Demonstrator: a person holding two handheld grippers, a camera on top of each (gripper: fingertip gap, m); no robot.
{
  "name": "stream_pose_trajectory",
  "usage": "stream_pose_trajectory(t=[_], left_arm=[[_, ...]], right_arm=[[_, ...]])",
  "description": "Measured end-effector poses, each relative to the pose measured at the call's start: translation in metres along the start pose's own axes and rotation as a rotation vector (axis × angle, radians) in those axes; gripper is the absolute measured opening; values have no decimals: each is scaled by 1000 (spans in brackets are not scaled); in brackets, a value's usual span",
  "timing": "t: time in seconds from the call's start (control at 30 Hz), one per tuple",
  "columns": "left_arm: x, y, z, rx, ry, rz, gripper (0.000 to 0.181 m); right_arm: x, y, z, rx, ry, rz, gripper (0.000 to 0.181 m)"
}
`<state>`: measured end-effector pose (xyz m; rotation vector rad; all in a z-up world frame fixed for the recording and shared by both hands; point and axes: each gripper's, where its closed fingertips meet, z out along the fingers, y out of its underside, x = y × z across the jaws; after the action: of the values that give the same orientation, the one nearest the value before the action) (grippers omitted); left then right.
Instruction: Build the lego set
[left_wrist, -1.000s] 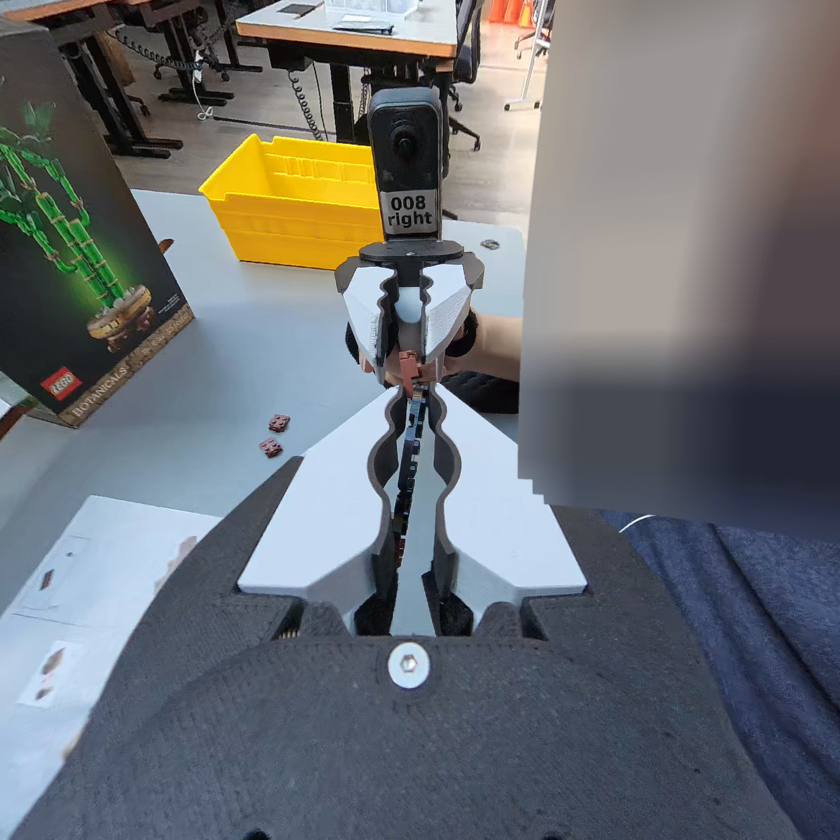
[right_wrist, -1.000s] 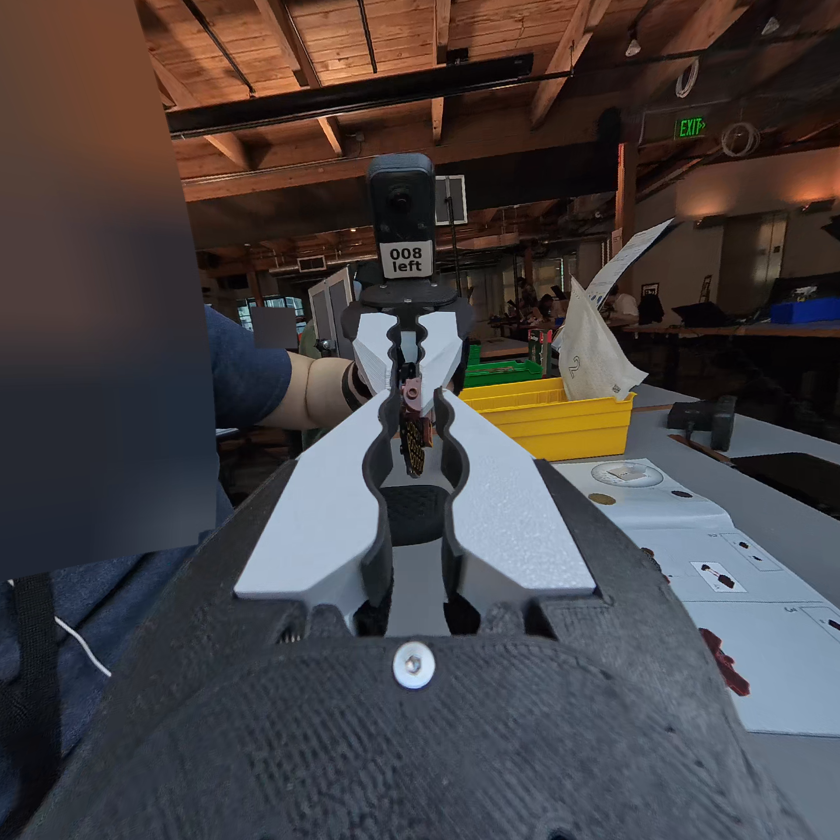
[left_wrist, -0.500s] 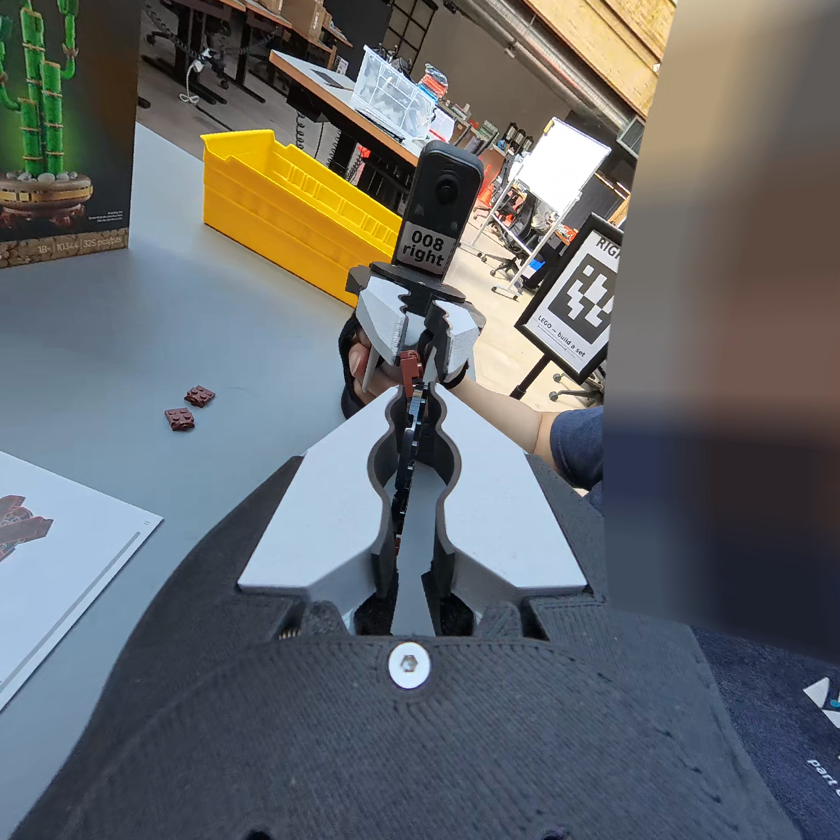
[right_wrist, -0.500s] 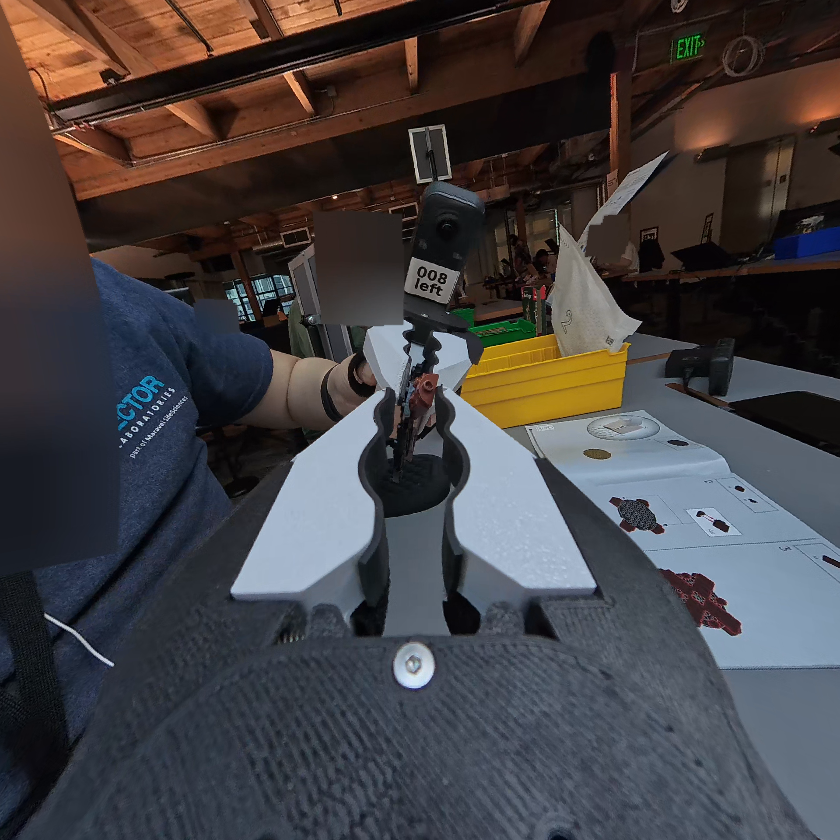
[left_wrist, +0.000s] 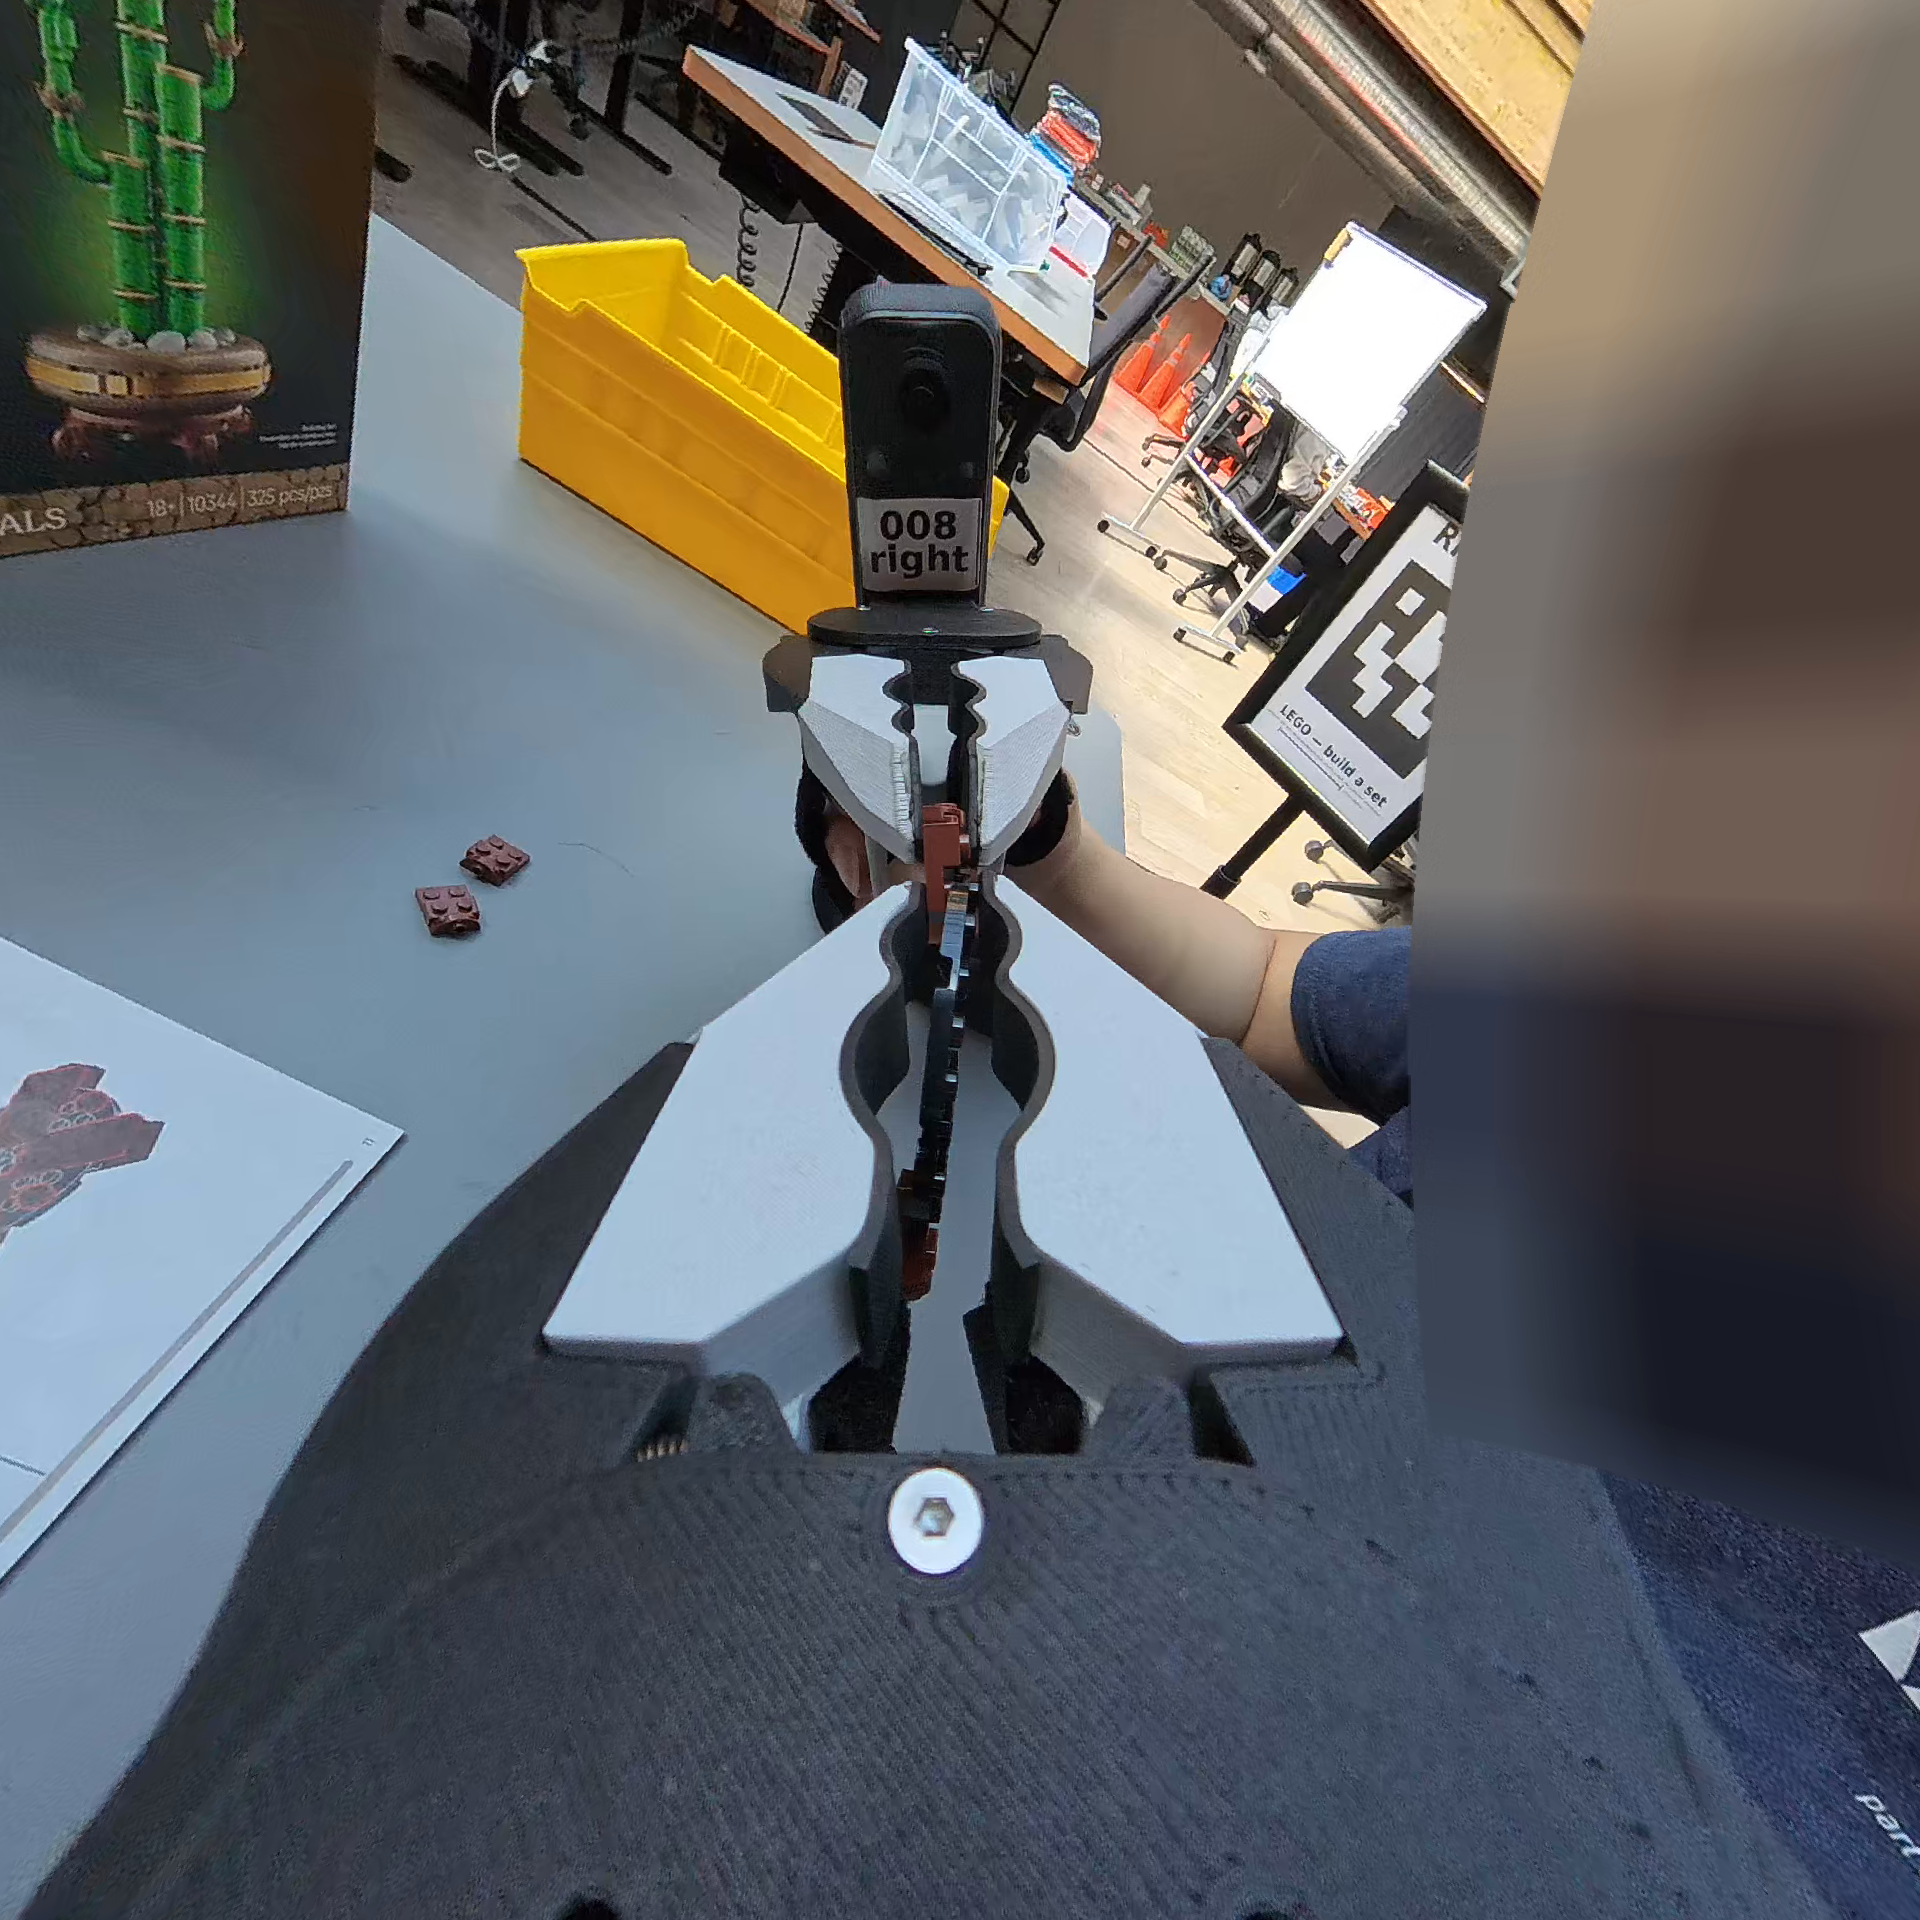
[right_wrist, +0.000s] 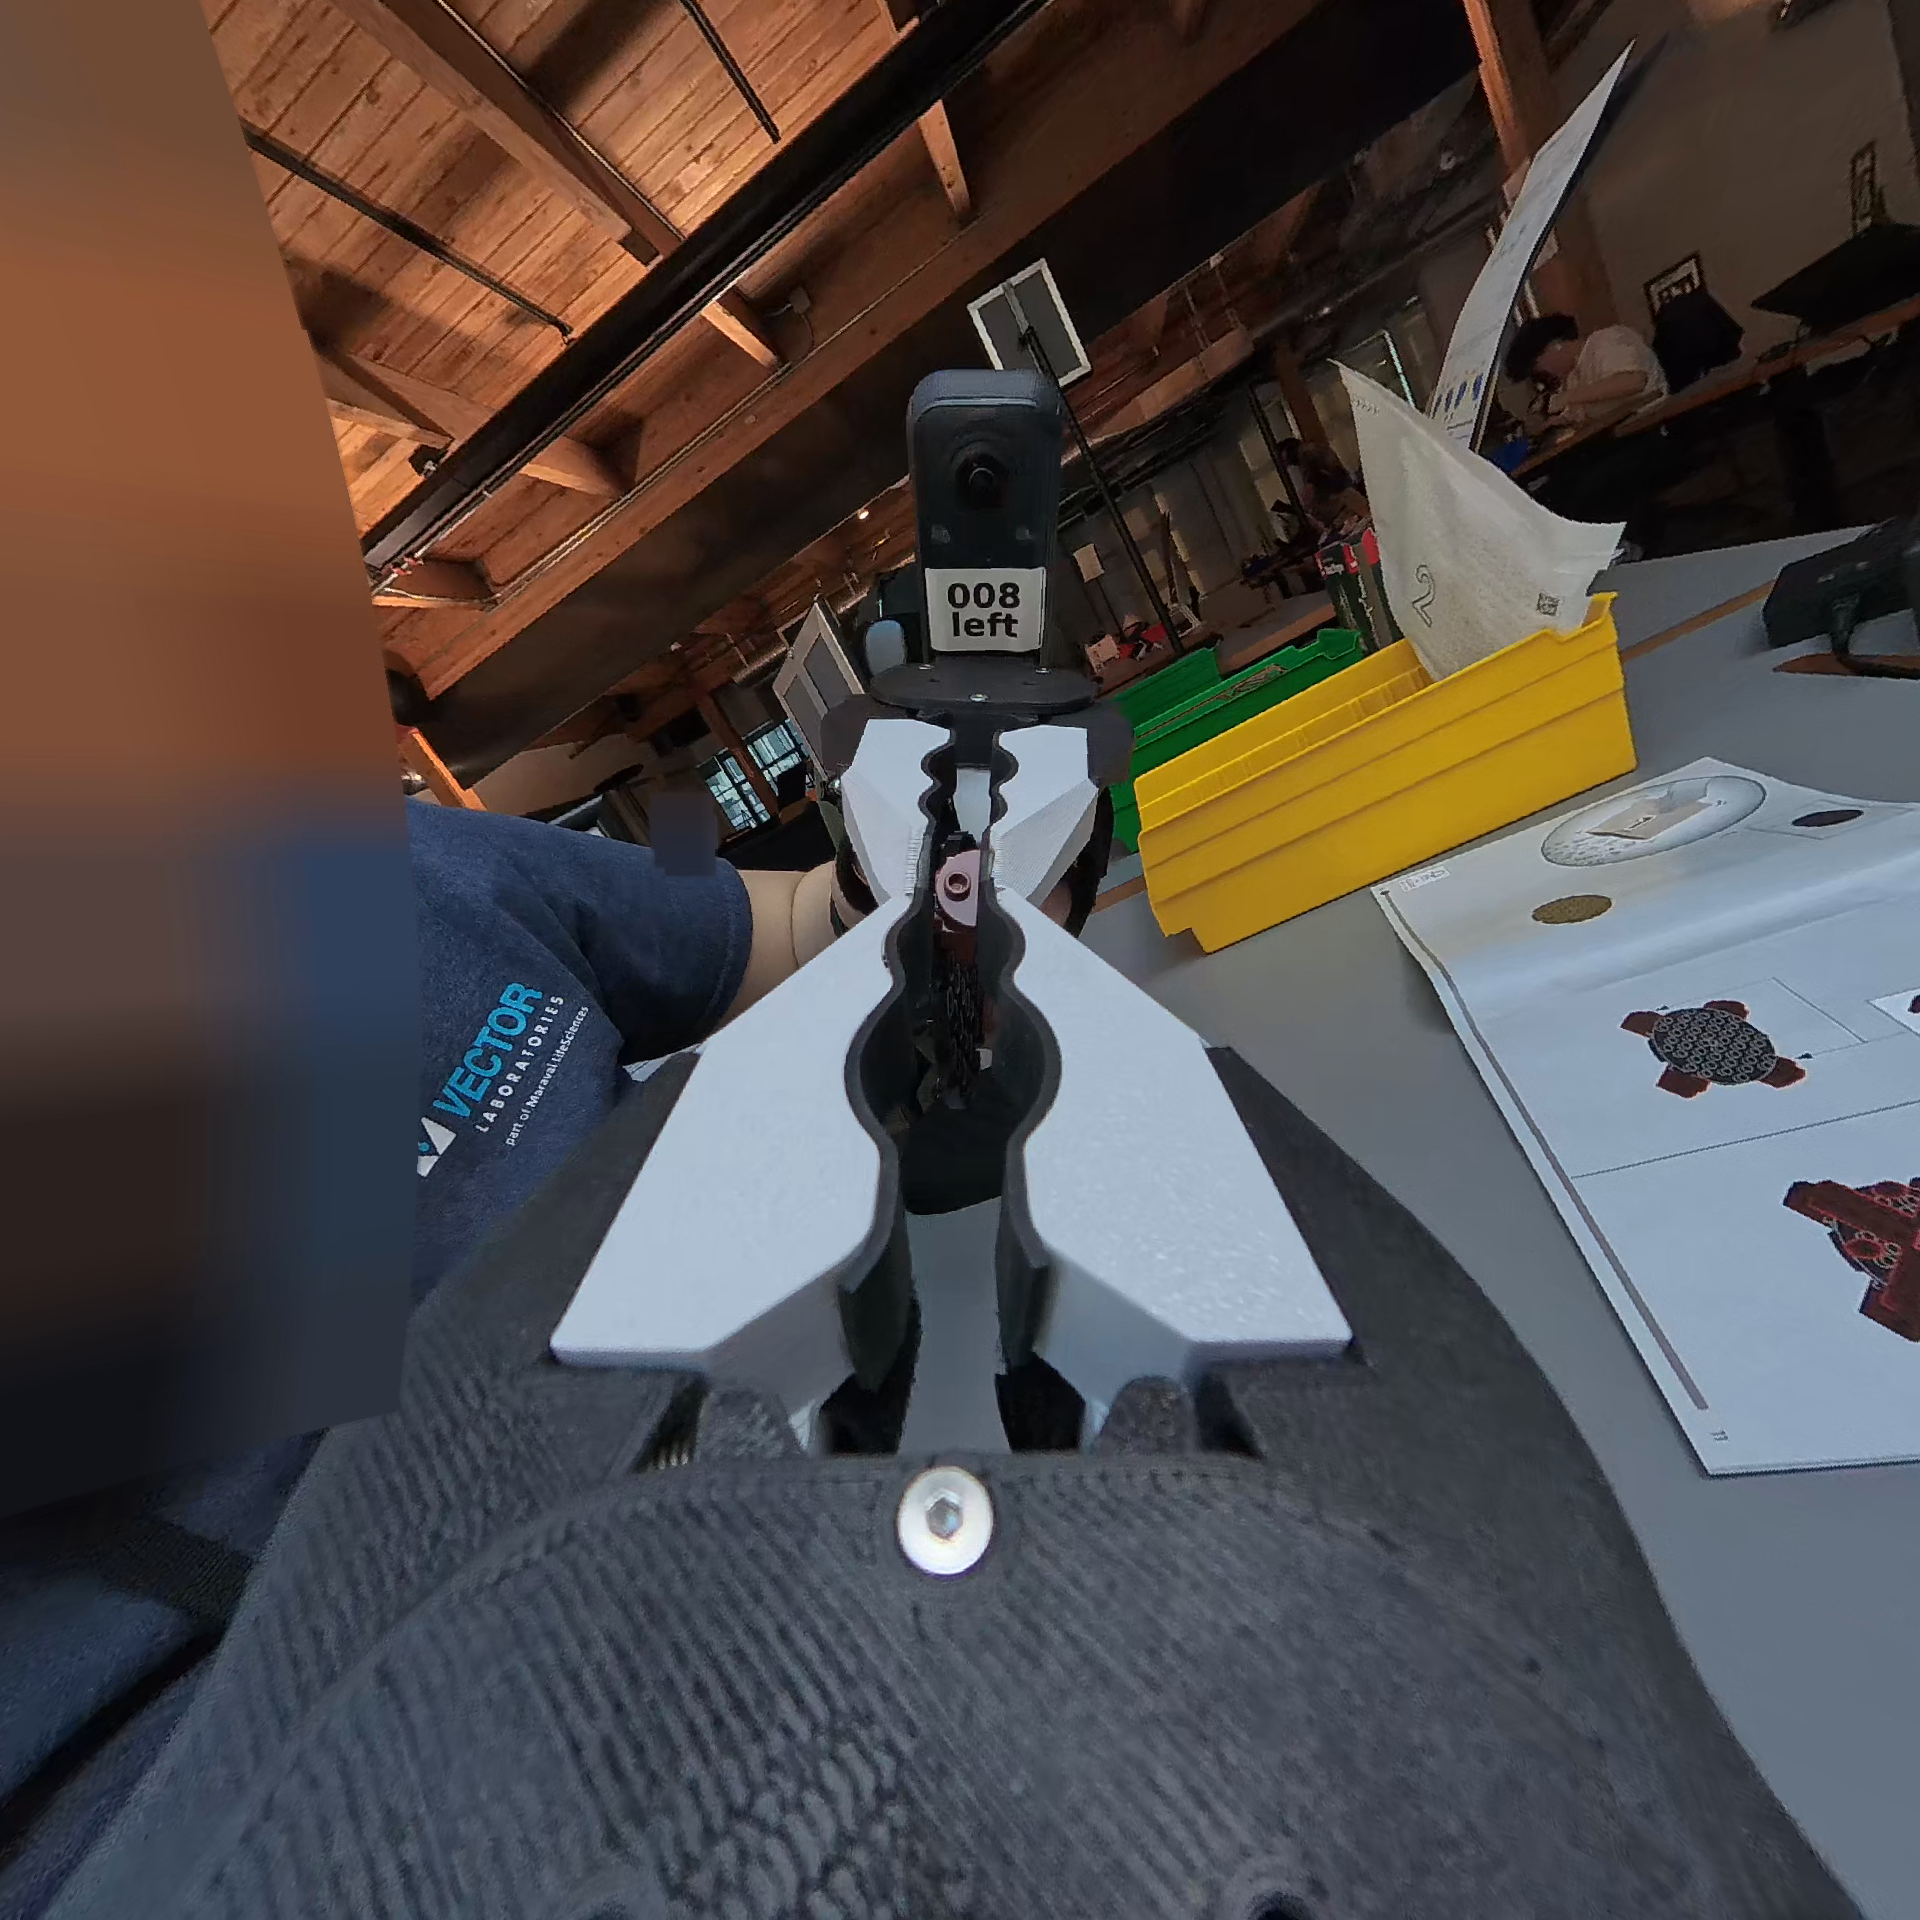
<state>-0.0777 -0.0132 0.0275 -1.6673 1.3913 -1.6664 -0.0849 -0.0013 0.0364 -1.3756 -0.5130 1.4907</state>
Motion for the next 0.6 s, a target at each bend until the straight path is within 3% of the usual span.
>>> stream_pose_trajectory(t=[0.13, 0.6], left_arm=[[-4, 1, 0, -23, 12, -60, 7], [-18, -18, -5, 120, 11, -137, 6]], right_arm=[[4, 1, -1, -14, 39, -7, 6], [11, -4, -3, 40, 62, -60, 13]])
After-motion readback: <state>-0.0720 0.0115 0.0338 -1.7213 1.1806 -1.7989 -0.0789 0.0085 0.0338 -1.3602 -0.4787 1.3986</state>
